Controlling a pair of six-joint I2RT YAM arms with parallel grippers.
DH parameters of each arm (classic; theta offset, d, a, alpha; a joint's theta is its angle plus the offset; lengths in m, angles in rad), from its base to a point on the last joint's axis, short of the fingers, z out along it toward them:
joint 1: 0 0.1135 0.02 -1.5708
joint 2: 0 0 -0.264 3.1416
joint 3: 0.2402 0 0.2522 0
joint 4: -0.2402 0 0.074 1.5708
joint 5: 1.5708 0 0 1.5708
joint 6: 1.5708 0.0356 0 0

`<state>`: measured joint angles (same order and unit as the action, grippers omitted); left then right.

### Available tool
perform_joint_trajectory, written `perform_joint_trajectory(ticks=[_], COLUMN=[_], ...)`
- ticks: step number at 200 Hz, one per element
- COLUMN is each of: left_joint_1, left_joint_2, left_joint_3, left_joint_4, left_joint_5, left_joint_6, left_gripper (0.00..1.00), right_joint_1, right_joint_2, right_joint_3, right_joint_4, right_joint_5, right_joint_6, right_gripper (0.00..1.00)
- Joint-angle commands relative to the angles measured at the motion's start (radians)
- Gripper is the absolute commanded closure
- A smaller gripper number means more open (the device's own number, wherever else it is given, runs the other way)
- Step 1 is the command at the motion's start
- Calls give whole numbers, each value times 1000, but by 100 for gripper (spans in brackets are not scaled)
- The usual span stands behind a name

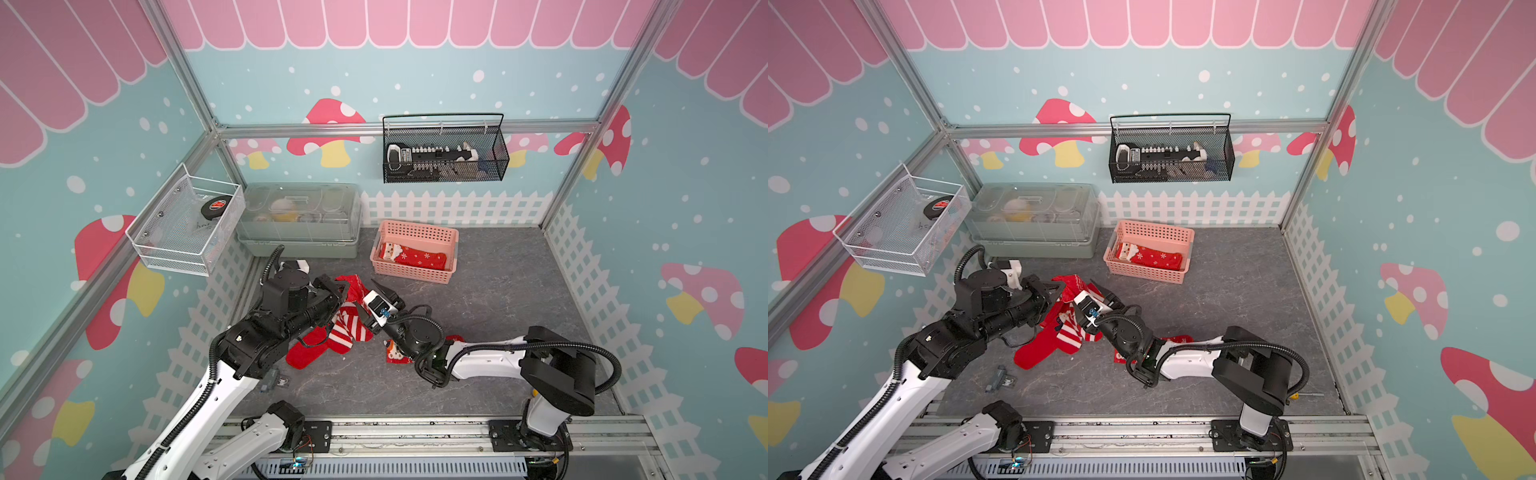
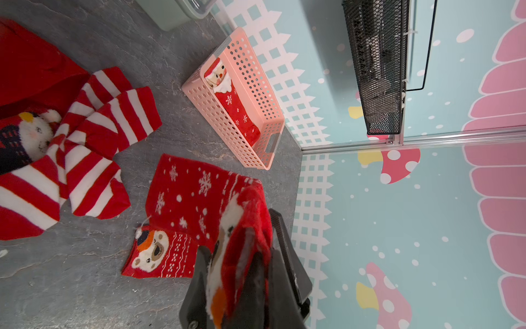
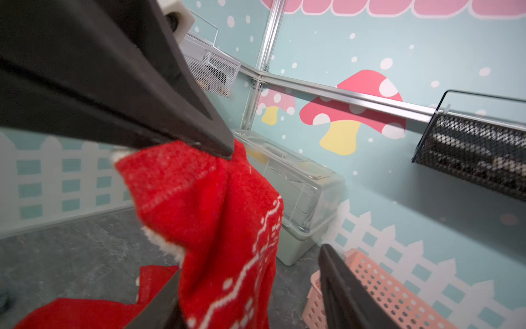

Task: Place the socks together as a pair
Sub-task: Flatten out the sock at the center of the board.

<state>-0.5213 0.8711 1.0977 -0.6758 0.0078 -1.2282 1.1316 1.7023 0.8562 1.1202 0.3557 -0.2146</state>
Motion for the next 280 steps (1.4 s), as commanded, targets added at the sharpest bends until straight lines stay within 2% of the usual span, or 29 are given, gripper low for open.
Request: perform_joint_trajectory(ticks=[1, 31, 51, 72, 101, 136, 155, 185, 204, 224, 248, 280], left_joint_1=[-9, -10, -10, -10, -11, -11, -10, -25, -95, -253, -425, -554], left_joint_2=[3, 14, 33, 45, 25, -52, -97, -105, -94, -63, 8, 139], left_joint_3=[1, 19, 43, 60, 95, 73, 19, -25, -50, -61, -63, -62], left_joint_4=[9, 9, 9, 9, 9, 30, 86, 119, 123, 118, 119, 119], left_joint_5=[-10, -50, -46, -61, -114, -92, 43, 213, 192, 53, -70, -183], left_joint_6=[-31, -18, 5, 64, 285, 615, 801, 950, 1060, 1234, 1441, 1751], left_gripper=[100, 96, 84, 60, 47, 41, 40, 41, 42, 41, 37, 29], right_joint_1=[11, 15, 16, 15, 12, -28, -48, -113, -163, -215, -256, -295], right_joint_2=[-2, -45, -92, -158, -281, -411, -471, -578, -628, -654, -652, -656], right_joint_3=[9, 8, -11, -49, -93, -75, -67, -85, -100, -125, -158, -227], right_joint_4=[5, -99, -161, -227, -397, -730, -856, -994, -1063, -1085, -1098, -1047], right_joint_5=[-28, -69, -45, -29, -22, -92, -116, -187, -227, -275, -305, -313], right_joint_6=[-29, 3, 62, 134, 221, 307, 353, 447, 476, 483, 428, 379], right_gripper=[57, 82, 100, 100, 100, 100, 100, 100, 100, 100, 100, 100])
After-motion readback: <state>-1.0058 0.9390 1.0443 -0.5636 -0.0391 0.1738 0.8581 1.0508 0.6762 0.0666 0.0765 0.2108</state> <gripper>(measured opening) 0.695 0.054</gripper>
